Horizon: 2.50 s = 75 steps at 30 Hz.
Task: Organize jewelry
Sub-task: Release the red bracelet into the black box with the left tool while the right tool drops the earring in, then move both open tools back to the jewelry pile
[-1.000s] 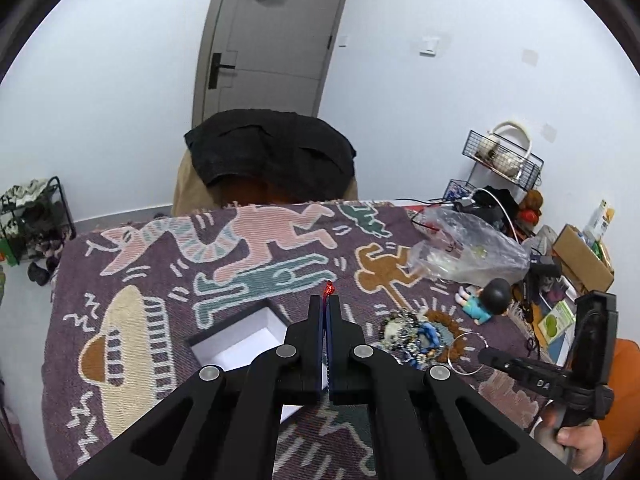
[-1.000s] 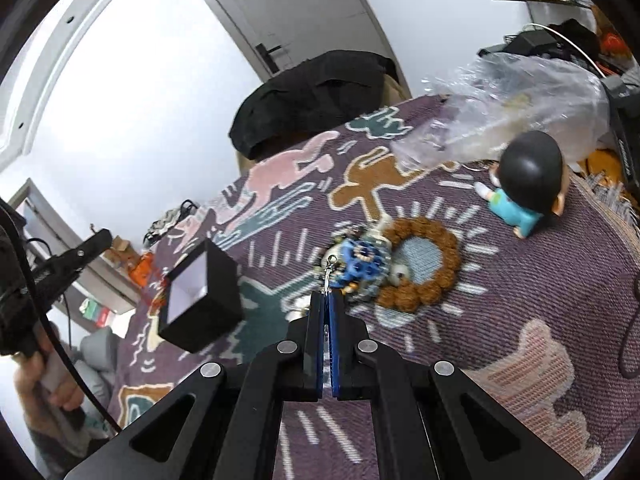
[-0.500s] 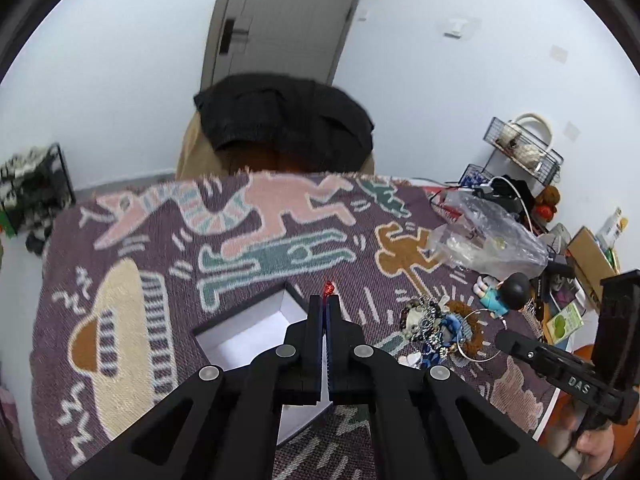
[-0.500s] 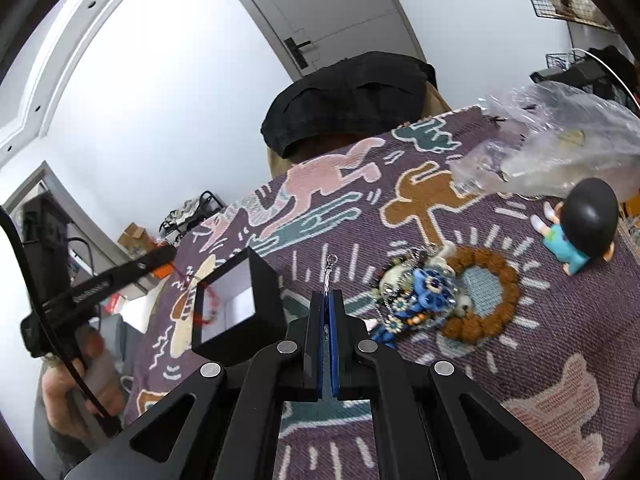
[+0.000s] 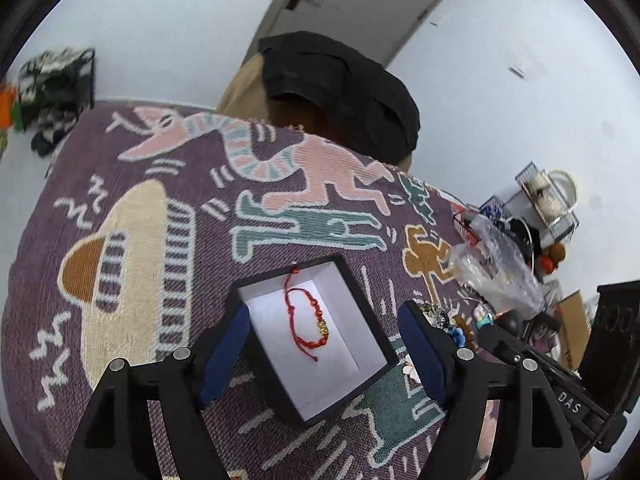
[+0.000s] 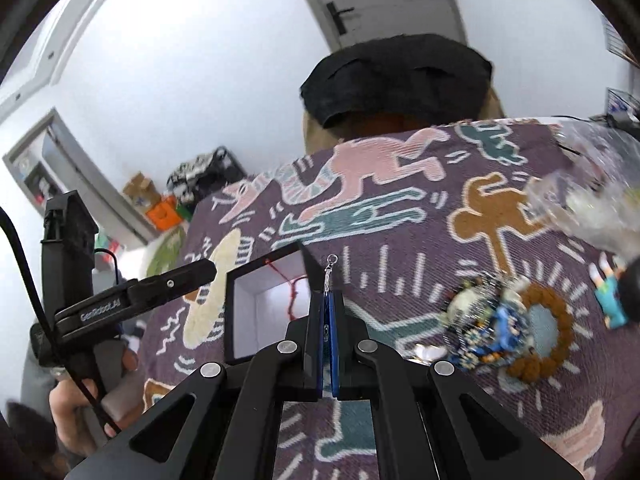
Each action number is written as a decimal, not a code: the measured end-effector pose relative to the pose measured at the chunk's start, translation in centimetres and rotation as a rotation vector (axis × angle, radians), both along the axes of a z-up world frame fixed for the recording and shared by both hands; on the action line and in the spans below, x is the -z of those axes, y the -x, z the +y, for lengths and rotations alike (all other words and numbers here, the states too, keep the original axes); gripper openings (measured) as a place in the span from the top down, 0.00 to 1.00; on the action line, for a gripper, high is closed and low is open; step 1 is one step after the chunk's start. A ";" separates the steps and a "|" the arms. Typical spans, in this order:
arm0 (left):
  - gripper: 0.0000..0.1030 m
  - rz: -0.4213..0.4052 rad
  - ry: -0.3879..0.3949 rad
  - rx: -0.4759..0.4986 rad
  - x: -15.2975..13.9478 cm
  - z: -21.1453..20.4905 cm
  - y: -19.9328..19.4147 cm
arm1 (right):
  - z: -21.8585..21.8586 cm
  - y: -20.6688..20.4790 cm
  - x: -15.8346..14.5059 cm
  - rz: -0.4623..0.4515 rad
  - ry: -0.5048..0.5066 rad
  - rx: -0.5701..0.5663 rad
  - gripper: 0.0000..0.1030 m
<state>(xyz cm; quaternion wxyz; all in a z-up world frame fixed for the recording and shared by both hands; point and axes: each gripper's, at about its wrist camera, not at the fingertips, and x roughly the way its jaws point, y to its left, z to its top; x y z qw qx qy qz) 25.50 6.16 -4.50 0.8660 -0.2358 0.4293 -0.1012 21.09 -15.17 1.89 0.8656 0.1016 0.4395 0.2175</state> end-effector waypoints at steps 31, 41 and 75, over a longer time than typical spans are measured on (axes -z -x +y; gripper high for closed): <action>0.25 0.031 0.091 -0.033 1.1 3.2 1.2 | 4.6 -2.9 0.7 0.113 0.260 -0.004 0.44; 0.25 0.017 0.045 0.090 0.2 -3.5 -0.2 | -3.9 -1.8 1.2 0.141 0.295 0.149 0.32; 0.39 0.058 -0.146 0.452 2.5 -22.1 -5.2 | -21.0 3.0 5.9 0.189 0.210 0.534 0.32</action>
